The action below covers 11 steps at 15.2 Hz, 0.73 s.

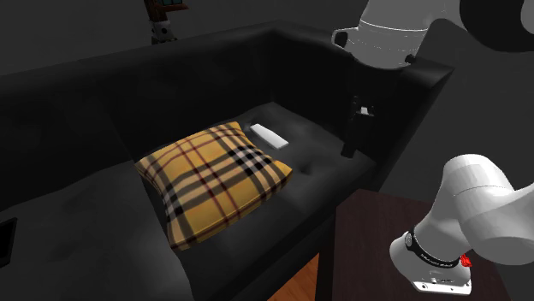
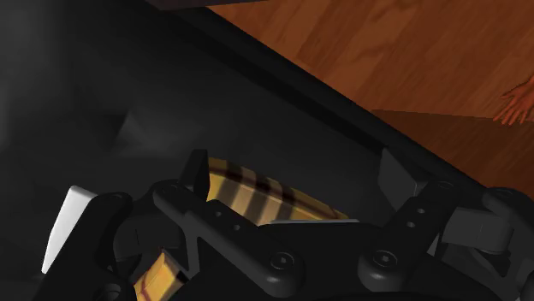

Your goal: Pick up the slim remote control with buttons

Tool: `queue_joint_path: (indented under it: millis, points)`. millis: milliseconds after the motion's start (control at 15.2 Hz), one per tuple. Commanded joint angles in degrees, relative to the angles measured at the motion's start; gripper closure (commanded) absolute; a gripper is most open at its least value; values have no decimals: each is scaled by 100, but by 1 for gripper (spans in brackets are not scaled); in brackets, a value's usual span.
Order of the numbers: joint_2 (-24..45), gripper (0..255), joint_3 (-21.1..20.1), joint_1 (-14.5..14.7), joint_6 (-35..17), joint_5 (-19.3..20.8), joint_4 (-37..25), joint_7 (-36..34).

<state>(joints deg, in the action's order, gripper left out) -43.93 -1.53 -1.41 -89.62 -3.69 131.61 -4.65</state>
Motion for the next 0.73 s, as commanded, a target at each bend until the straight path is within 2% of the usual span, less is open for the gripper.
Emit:
queue_joint_path:
  millis: [0, 660]
  points:
    - [0, 0, 0, 0, 0, 0, 0, 0]
    - [1674, 0, 424, -430, -1232, 251, -245, 7]
